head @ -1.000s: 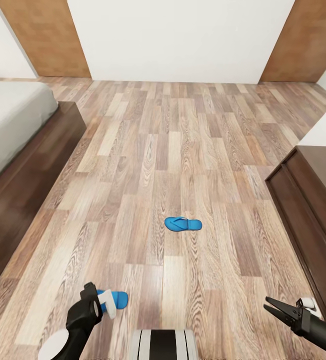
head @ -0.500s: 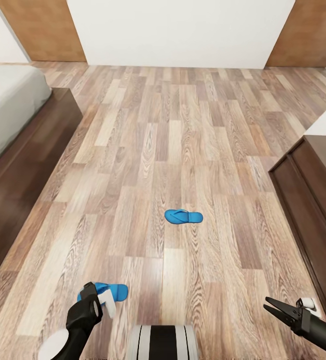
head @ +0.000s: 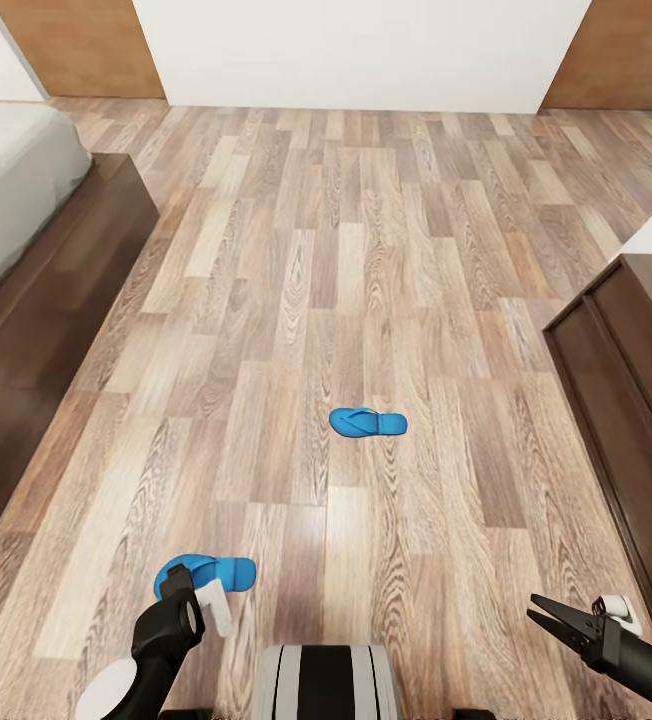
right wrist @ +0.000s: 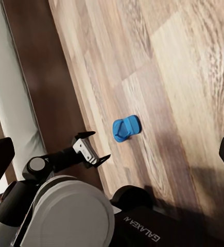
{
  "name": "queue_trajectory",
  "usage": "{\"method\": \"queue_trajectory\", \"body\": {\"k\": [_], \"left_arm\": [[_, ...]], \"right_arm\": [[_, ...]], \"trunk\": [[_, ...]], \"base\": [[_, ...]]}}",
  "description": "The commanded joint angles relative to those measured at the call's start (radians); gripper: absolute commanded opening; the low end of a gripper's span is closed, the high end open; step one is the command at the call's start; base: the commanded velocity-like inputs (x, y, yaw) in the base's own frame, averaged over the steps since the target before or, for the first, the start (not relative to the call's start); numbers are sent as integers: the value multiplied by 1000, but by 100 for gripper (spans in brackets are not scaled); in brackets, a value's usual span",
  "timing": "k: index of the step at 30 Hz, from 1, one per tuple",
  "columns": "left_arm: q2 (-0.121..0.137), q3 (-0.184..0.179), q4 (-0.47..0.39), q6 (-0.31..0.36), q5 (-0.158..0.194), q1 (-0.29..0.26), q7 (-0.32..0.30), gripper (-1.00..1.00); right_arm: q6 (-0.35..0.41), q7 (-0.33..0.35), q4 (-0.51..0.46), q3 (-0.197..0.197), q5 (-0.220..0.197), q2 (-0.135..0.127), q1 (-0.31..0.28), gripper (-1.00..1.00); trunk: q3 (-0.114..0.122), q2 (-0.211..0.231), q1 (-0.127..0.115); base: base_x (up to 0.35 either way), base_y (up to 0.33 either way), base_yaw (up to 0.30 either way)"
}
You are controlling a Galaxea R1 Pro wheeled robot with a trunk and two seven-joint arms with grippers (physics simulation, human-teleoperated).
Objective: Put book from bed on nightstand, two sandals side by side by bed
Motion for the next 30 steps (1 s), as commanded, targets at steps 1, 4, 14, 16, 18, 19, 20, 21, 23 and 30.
{"method": "queue_trajectory", "body": {"k": [1,4,14,16,18,19,20,21,23,30], "left_arm": [[0,-1,-1,3,-8,0,-8,100],[0,-1,-1,3,-8,0,-7,100],[1,-2,-1,3,-9,0,-8,100],[1,-2,-1,4,-9,-1,-8,100],[1,-1,-1,4,-9,-1,-7,100],[1,-1,-1,4,-9,-1,-7,100],[1,-2,-1,4,-9,0,-7,100],[1,-2,-1,4,-9,0,-7,100],[1,-2,-1,4,-9,0,-7,100],[1,-2,-1,4,-10,-1,-7,100]], "right_arm": [[7,0,0,0,-4,0,-1,100],[7,0,0,0,-4,0,-1,100],[7,0,0,0,-4,0,0,100],[7,0,0,-1,-4,0,-1,100],[7,0,0,0,-4,0,-1,100],[7,0,0,0,-4,0,-1,100],[7,0,0,0,-4,0,-1,100],[7,0,0,0,-4,0,-1,100],[7,0,0,0,-4,0,-1,100],[7,0,0,-1,-4,0,0,100]], "trunk": [[-5,-1,0],[-8,-1,1],[-8,-1,1],[-8,-1,1],[-8,-1,1],[-8,-1,1],[-8,-1,1],[-8,-1,1],[-8,-1,1],[-8,-1,1]], "base": [[0,0,0],[0,0,0],[0,0,0],[0,0,0],[0,0,0],[0,0,0],[0,0,0],[0,0,0],[0,0,0],[100,0,0]]}}
